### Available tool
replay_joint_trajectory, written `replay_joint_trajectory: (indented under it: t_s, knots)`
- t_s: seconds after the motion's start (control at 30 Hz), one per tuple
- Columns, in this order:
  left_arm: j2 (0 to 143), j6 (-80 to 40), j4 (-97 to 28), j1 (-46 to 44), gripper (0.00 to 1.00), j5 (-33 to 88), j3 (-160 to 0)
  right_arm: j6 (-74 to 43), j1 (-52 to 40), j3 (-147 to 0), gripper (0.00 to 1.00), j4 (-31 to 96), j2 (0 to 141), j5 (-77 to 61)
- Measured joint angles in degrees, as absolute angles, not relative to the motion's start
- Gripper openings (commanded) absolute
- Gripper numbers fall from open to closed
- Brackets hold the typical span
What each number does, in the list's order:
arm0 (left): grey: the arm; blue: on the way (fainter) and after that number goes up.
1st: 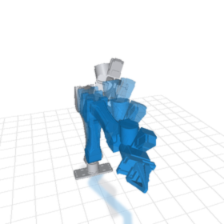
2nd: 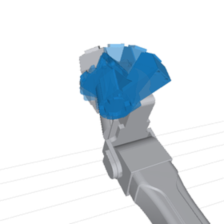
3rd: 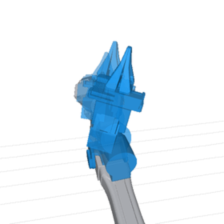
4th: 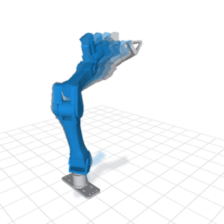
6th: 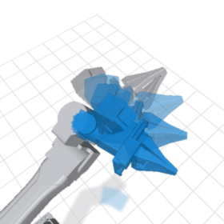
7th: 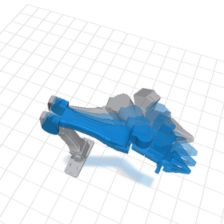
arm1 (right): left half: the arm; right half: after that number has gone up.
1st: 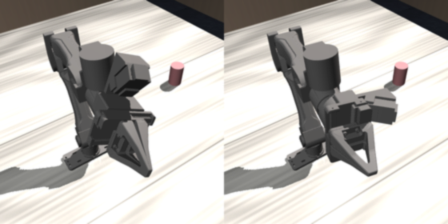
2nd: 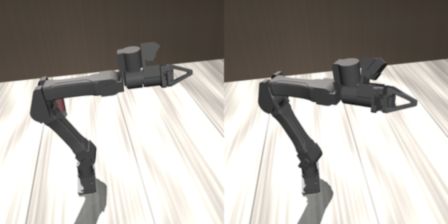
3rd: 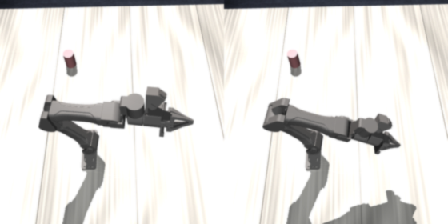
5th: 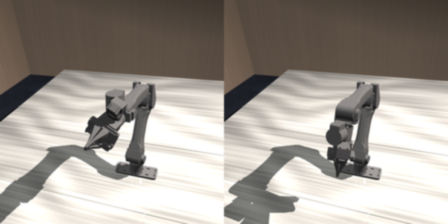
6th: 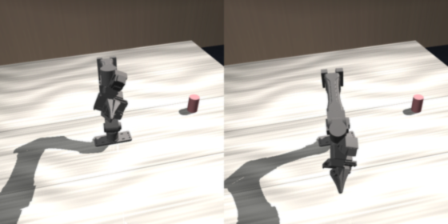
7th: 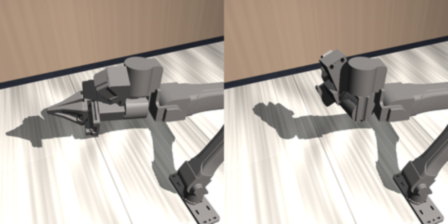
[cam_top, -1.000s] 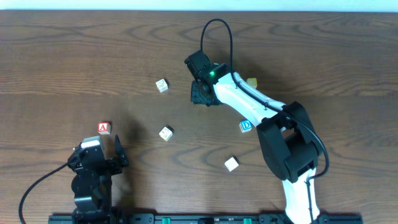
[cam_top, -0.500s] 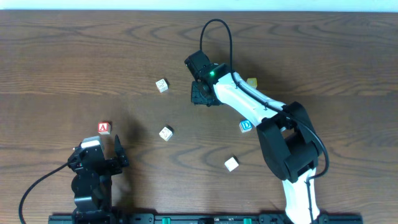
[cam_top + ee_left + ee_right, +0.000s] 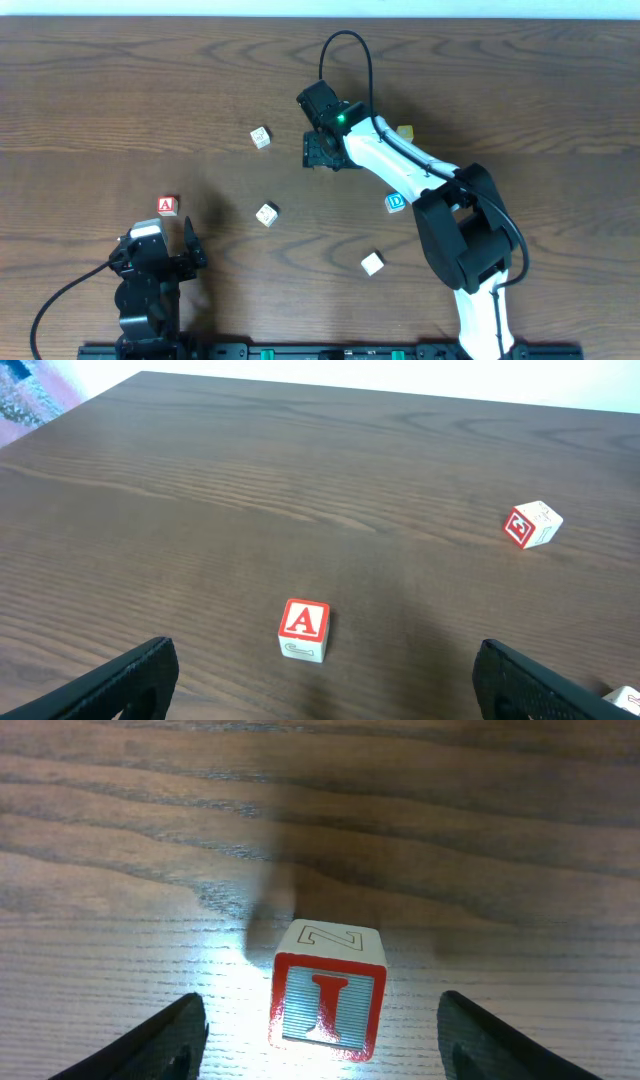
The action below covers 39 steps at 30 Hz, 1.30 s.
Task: Spell out Ai2
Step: 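Open the right gripper and move it right over the blue '2' block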
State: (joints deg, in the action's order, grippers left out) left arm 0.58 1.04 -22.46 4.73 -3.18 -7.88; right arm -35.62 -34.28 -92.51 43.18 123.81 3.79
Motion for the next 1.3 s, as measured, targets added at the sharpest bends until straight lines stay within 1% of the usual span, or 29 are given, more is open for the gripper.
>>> replay_joint_trajectory:
  t_s: [0.17, 0.27, 0.33, 0.57, 0.7, 0.83, 0.9, 1.0, 1.1, 1.3]
  knots:
    - [0.58, 1.04, -22.46, 4.73, 0.95, -3.18, -7.88, -35.31, -34.11, -92.51, 0.79, 43.16, 123.74, 3.79]
    - [0.58, 1.04, -22.46, 4.73, 0.95, -3.18, -7.88, -34.72, -33.65, -92.49, 0.74, 43.31, 121.54, 4.08]
    - [0.58, 1.04, -22.46, 4.73, 0.95, -3.18, -7.88, -34.22, -33.08, -92.49, 0.73, 44.40, 117.01, 4.67]
    - [0.58, 1.04, -22.46, 4.73, 0.96, -3.18, -7.88, -34.02, -29.93, -92.90, 0.70, 56.60, 97.78, 12.12]
    - [0.58, 1.04, -22.46, 4.73, 0.95, -3.18, -7.88, -34.98, -26.74, -93.17, 0.66, 65.12, 93.47, 15.16]
    - [0.58, 1.04, -22.46, 4.73, 0.95, -3.18, -7.88, -35.59, -21.56, -92.92, 0.68, 70.37, 91.79, 16.51]
    - [0.58, 1.04, -22.46, 4.73, 0.95, -3.18, -7.88, -35.79, -19.64, -91.96, 0.69, 70.81, 90.56, 16.62]
    - [0.58, 1.04, -22.46, 4.73, 0.95, -3.18, -7.88, -36.71, -16.82, -87.77, 0.66, 70.65, 87.61, 16.95]
    - [0.58, 1.04, -22.46, 4.73, 0.95, -3.18, -7.88, -38.11, -15.11, -82.08, 0.65, 69.56, 86.32, 16.73]
    - [0.58, 1.04, -22.46, 4.73, 0.95, -3.18, -7.88, -40.21, -12.80, -68.25, 0.65, 61.45, 86.67, 13.63]
